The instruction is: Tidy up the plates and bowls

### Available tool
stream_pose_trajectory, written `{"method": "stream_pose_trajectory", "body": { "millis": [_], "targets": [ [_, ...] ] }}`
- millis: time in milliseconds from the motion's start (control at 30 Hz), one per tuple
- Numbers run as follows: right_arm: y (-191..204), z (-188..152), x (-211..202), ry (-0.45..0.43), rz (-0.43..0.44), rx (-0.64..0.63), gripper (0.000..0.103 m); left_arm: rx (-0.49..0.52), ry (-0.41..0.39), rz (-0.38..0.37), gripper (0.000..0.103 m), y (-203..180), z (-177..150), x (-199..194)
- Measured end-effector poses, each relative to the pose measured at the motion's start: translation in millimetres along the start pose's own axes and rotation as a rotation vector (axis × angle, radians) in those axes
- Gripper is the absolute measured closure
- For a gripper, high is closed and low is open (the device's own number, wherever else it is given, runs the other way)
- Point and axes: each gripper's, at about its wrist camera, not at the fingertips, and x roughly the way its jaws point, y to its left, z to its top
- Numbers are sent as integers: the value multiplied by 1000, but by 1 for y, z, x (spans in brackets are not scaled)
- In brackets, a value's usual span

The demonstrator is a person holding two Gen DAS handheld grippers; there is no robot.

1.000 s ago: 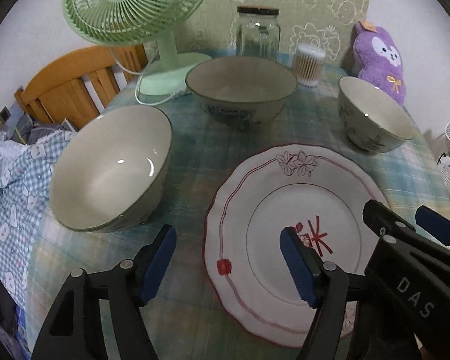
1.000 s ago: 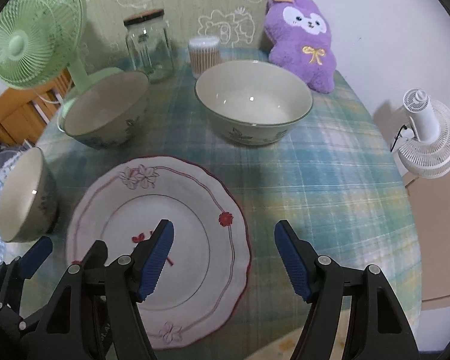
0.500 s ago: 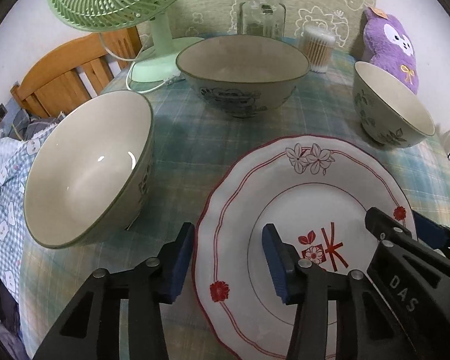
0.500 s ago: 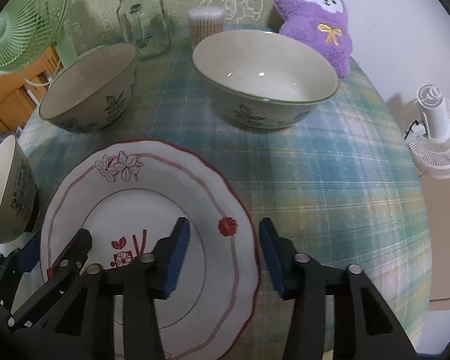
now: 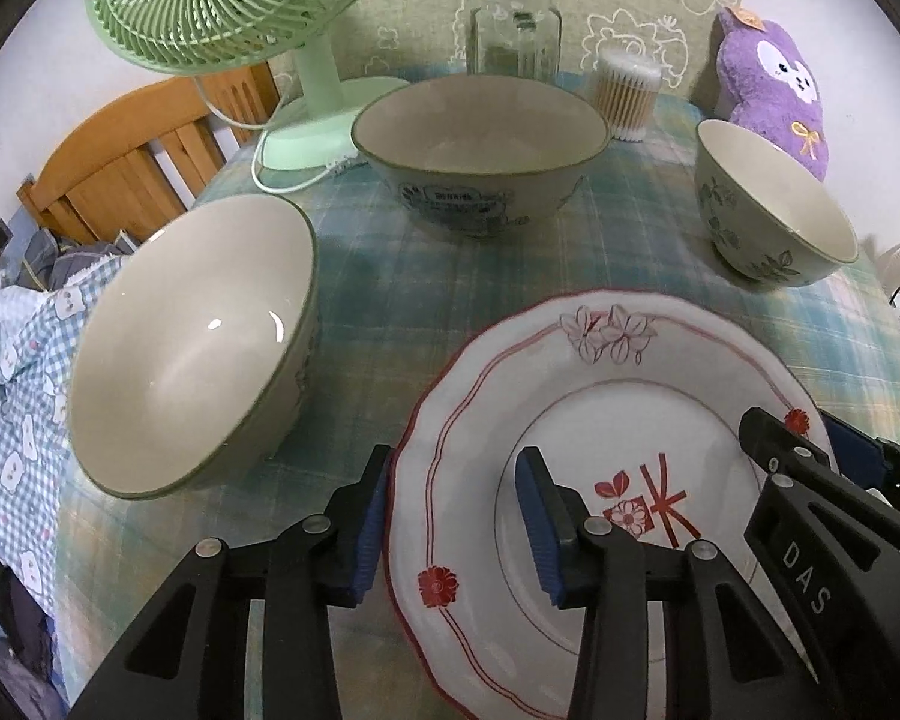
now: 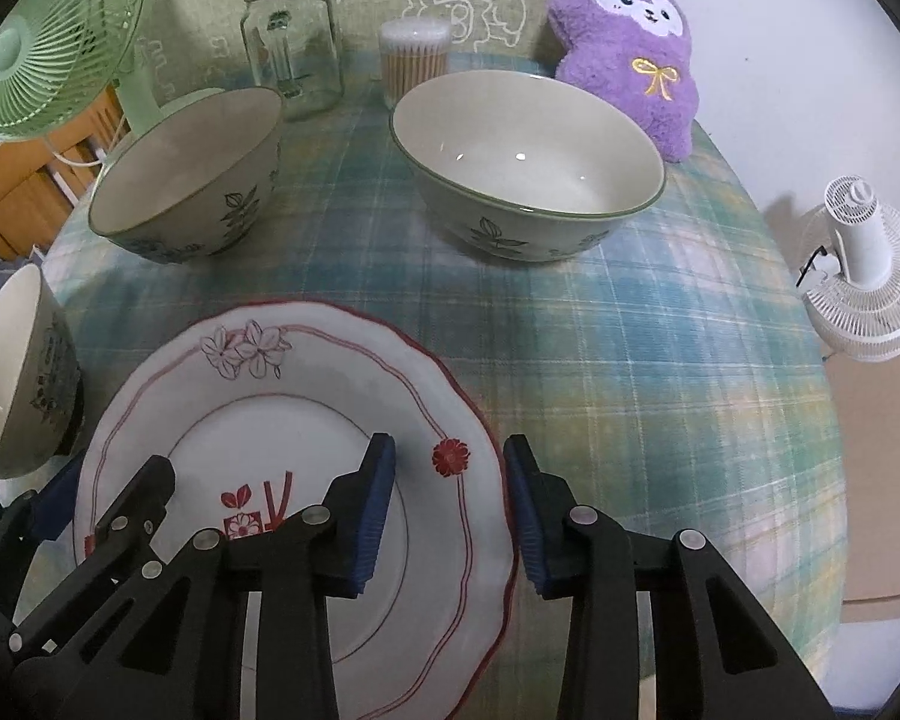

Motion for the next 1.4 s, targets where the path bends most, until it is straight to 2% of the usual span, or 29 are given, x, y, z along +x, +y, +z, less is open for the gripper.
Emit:
{"method": "stream_pose_trajectory", "body": {
  "millis": [333,700,1067,1400],
  "targets": [
    [-9,-14,-40,-44,-30,40,62,26,-48,-40,62,-1,-10,-35],
    [-29,-44,-83,-80,-79,122,62,102,-89,-95,62,-14,-27,-71],
    [-72,-87,-117,-86,-141,203,62,184,-96,-162,61,-50,-57,-101],
    [-115,-120,-114,-53,-128,193,62,194,-72,-144,61,-92,-88,-109]
  ]
}}
